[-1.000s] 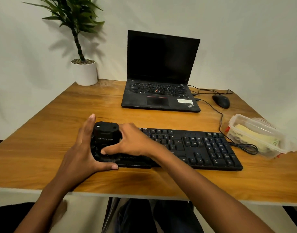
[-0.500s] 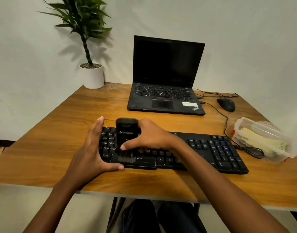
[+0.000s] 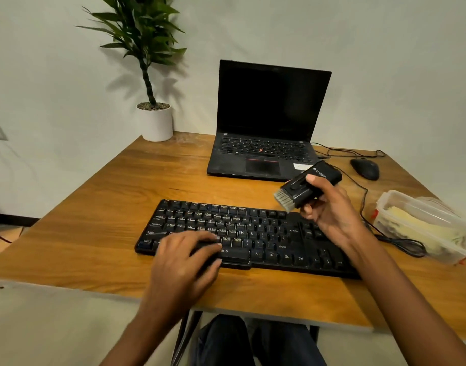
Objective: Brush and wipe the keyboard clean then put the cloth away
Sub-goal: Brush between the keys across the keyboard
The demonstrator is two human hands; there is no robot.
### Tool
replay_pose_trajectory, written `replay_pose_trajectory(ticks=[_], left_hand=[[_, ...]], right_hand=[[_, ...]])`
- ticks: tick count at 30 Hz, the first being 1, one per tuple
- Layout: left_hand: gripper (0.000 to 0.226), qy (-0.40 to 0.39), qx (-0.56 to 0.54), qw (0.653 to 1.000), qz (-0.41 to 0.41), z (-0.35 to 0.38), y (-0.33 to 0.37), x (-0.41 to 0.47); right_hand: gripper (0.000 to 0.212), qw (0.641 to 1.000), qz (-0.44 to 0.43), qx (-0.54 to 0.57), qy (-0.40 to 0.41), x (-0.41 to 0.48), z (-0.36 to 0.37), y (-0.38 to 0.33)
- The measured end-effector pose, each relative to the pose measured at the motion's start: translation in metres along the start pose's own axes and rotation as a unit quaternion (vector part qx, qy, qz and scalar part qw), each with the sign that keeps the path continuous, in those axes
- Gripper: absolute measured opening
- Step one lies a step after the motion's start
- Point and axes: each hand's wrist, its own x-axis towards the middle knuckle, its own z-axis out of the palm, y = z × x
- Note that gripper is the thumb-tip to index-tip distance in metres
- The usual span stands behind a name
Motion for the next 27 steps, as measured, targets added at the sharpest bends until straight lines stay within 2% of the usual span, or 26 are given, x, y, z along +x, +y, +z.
replay_pose_trajectory(ticks=[2, 4, 6, 9, 11, 15, 16, 20, 23, 25, 27], left_hand=[[0.033, -0.018, 0.014, 1.000, 0.016, 0.009, 0.013, -0.002], [0.032, -0.029, 0.016, 0.999, 0.013, 0.015, 0.015, -0.002], [0.031, -0.035, 0.013, 0.999, 0.003, 0.017, 0.015, -0.001], [0.032, -0.043, 0.019, 0.999, -0.010, 0.018, 0.015, -0.001], [0.033, -0.050, 0.019, 0.998, -0.014, 0.018, 0.015, -0.001], [0.033, -0.056, 0.025, 0.998, -0.017, 0.018, 0.015, 0.000], [0.032, -0.057, 0.028, 0.998, -0.016, 0.018, 0.016, 0.001], [0.030, -0.056, 0.025, 0.998, -0.011, 0.017, 0.017, 0.002], [0.030, -0.057, 0.018, 0.998, -0.014, 0.016, 0.017, 0.001], [0.031, -0.060, 0.015, 0.998, -0.022, 0.016, 0.017, 0.001], [0.031, -0.062, 0.014, 0.998, -0.027, 0.017, 0.017, 0.002]], right_hand=[[0.038, 0.999, 0.006, 0.002, -0.048, -0.004, 0.006, -0.001], [0.039, 0.996, 0.003, -0.046, -0.081, -0.005, 0.012, -0.001], [0.044, 0.987, -0.013, -0.135, -0.085, -0.003, 0.016, 0.000], [0.039, 0.954, -0.052, -0.284, -0.076, 0.004, 0.027, 0.002], [0.041, 0.934, -0.065, -0.337, -0.094, 0.008, 0.033, 0.002], [0.056, 0.899, 0.012, -0.376, -0.223, 0.009, 0.040, 0.005], [0.058, 0.892, 0.012, -0.386, -0.235, 0.009, 0.041, 0.006], [0.076, 0.868, -0.081, -0.475, -0.124, 0.018, 0.045, 0.008], [0.068, 0.861, -0.130, -0.483, -0.097, 0.023, 0.045, 0.013], [0.076, 0.865, -0.100, -0.480, -0.112, 0.021, 0.043, 0.012], [0.082, 0.867, -0.048, -0.466, -0.167, 0.013, 0.043, 0.007]])
